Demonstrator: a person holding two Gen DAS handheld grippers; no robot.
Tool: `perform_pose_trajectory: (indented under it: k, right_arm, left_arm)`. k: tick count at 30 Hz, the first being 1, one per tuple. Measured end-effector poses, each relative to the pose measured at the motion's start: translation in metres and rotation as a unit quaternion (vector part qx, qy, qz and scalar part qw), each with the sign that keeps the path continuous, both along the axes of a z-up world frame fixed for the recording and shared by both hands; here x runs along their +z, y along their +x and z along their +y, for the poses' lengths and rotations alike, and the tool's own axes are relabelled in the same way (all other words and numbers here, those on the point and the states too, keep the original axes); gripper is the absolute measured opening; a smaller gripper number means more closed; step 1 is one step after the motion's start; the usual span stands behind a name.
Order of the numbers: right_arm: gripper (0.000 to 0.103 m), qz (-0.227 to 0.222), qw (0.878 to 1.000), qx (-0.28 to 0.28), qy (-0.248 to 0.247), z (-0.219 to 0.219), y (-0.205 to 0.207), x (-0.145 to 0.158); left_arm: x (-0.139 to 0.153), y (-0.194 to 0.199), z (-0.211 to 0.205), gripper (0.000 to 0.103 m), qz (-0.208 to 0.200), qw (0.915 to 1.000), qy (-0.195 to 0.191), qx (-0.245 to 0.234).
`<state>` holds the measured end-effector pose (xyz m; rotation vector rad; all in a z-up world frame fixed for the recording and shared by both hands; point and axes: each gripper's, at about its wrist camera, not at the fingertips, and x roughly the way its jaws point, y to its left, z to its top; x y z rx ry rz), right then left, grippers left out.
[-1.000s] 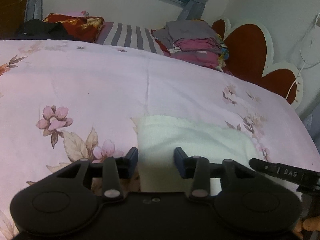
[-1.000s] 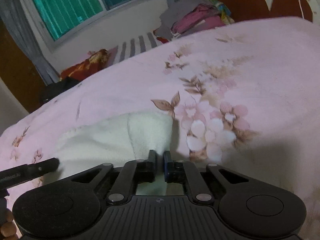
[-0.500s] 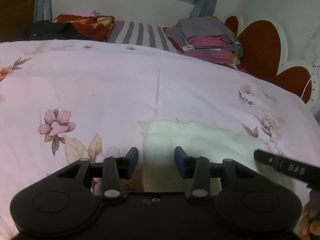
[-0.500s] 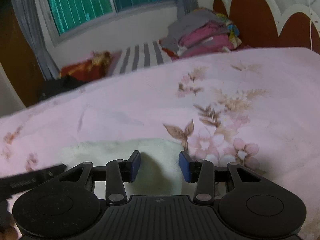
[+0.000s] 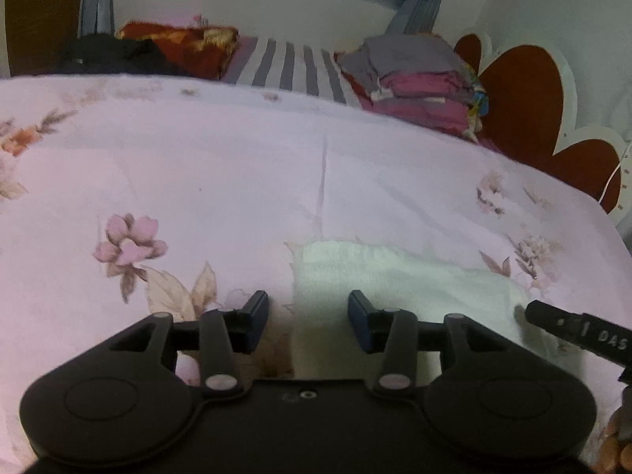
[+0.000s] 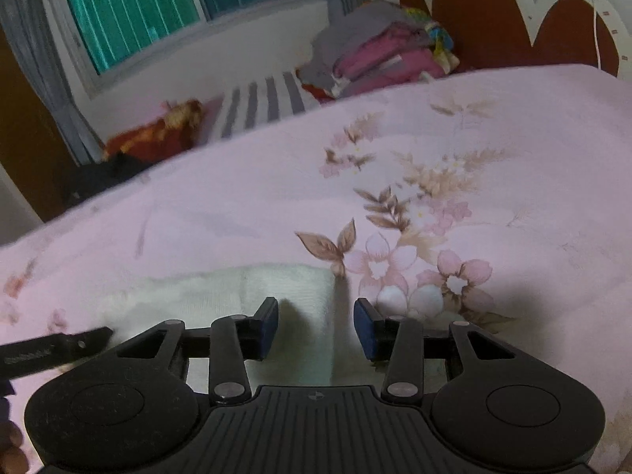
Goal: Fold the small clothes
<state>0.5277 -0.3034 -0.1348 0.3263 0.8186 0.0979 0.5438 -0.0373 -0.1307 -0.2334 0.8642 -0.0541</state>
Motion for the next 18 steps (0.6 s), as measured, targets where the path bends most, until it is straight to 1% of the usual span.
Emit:
perform_pose_trajectory:
  k: [5, 8, 12, 18]
  right_arm:
    - [0.043, -0.026, 0.999, 0.014, 0.012, -0.003, -0.024, 0.021]
    - [0.043, -0.035, 0.999, 0.033, 0.003, 0.001, -0.043, 0.027]
    - [0.043, -0.027, 0.998, 0.050, -0.001, 0.007, -0.067, 0.022]
    - [0.043, -0.016, 0.998, 0.054, -0.014, 0.011, -0.098, 0.011]
  left_arm:
    - [0.013, -0.026, -0.001, 0.043, -0.020, 0.9996, 0.010, -0.016]
    - [0.014, -0.044, -0.002, 0.043, -0.019, 0.9995, 0.009, -0.025]
    - [0.014, -0.061, -0.005, 0.042, -0.021, 0.9994, 0.009, -0.028]
    - [0.008, -0.090, -0.003, 0.043, -0.019, 0.9993, 0.010, -0.029]
